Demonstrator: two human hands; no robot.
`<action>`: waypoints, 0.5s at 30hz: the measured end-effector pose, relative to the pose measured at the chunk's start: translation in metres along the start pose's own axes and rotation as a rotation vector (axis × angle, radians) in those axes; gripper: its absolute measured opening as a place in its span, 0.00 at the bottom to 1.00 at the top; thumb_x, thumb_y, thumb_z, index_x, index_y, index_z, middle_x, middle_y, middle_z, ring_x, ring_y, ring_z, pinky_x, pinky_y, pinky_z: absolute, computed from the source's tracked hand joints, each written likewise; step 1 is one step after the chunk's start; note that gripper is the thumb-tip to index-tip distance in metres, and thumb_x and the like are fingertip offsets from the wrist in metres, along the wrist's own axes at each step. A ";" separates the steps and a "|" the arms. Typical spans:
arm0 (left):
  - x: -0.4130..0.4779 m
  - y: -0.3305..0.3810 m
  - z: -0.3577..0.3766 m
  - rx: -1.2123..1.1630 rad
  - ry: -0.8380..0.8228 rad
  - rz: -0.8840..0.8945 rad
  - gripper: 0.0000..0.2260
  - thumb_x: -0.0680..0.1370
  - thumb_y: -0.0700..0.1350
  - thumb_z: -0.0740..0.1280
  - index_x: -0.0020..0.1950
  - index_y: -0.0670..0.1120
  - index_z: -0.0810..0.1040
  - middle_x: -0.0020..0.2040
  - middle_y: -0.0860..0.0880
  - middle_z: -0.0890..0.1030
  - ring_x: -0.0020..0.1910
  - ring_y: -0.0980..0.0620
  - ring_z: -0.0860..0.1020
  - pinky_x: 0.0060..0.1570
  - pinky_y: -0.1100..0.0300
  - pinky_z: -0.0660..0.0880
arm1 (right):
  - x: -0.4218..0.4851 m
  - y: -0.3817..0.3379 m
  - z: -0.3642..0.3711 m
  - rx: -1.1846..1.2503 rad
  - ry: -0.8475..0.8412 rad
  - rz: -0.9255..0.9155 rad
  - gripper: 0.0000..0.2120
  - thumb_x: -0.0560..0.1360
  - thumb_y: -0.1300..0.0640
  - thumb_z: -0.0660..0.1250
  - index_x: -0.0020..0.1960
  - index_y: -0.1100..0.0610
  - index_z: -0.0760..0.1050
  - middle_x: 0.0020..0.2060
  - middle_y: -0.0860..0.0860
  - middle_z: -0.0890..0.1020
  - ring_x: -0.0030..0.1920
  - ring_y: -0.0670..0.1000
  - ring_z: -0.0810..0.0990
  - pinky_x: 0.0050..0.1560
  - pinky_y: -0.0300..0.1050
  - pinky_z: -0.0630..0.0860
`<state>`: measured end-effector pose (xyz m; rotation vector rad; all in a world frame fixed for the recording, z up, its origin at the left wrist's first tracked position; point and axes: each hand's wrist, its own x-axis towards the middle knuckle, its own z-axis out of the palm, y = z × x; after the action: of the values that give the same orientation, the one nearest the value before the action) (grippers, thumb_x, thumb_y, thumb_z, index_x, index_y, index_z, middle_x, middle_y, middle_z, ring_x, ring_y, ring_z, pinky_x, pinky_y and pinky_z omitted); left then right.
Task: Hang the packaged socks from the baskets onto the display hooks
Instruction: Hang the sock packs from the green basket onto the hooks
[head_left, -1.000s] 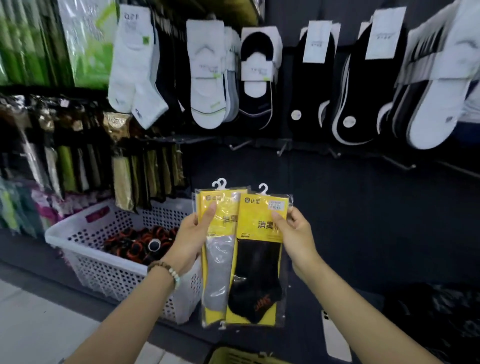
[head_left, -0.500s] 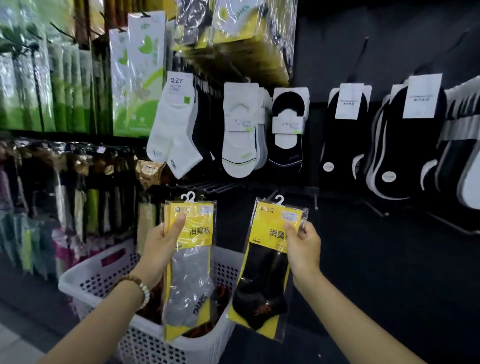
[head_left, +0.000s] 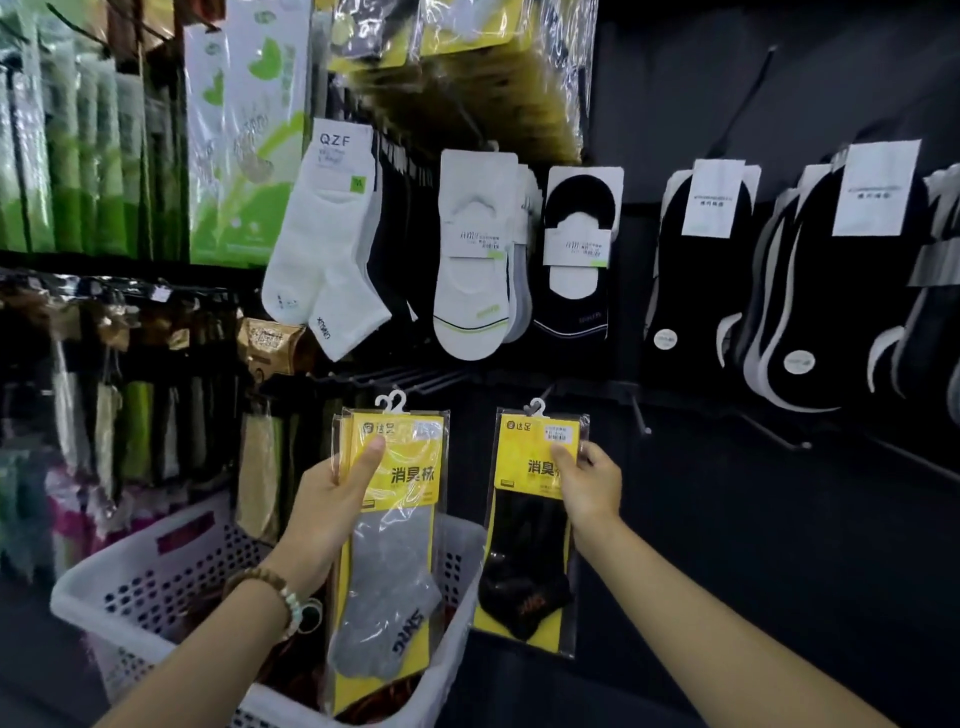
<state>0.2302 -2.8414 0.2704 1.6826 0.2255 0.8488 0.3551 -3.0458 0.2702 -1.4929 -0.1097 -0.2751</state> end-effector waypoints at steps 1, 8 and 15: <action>0.001 -0.002 0.003 -0.012 -0.010 -0.002 0.23 0.74 0.59 0.65 0.27 0.50 0.59 0.19 0.56 0.60 0.18 0.60 0.58 0.20 0.73 0.58 | 0.005 0.002 0.001 0.024 0.022 0.038 0.01 0.77 0.56 0.67 0.46 0.52 0.77 0.46 0.53 0.84 0.48 0.52 0.83 0.54 0.53 0.80; 0.000 -0.009 0.025 -0.082 -0.069 -0.070 0.24 0.73 0.59 0.65 0.19 0.53 0.65 0.18 0.57 0.63 0.18 0.62 0.63 0.25 0.73 0.64 | 0.025 0.019 -0.008 0.037 0.180 0.184 0.04 0.73 0.56 0.71 0.46 0.55 0.79 0.46 0.51 0.81 0.49 0.50 0.77 0.48 0.42 0.72; -0.009 -0.015 0.040 -0.125 -0.165 -0.140 0.21 0.68 0.66 0.64 0.46 0.50 0.67 0.37 0.57 0.66 0.33 0.63 0.63 0.33 0.69 0.62 | -0.002 0.021 -0.035 0.104 0.163 0.268 0.08 0.75 0.57 0.69 0.52 0.58 0.77 0.53 0.55 0.80 0.50 0.52 0.78 0.53 0.47 0.77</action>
<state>0.2535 -2.8723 0.2513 1.5904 0.1710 0.6051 0.3553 -3.0797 0.2470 -1.3584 0.2033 -0.1705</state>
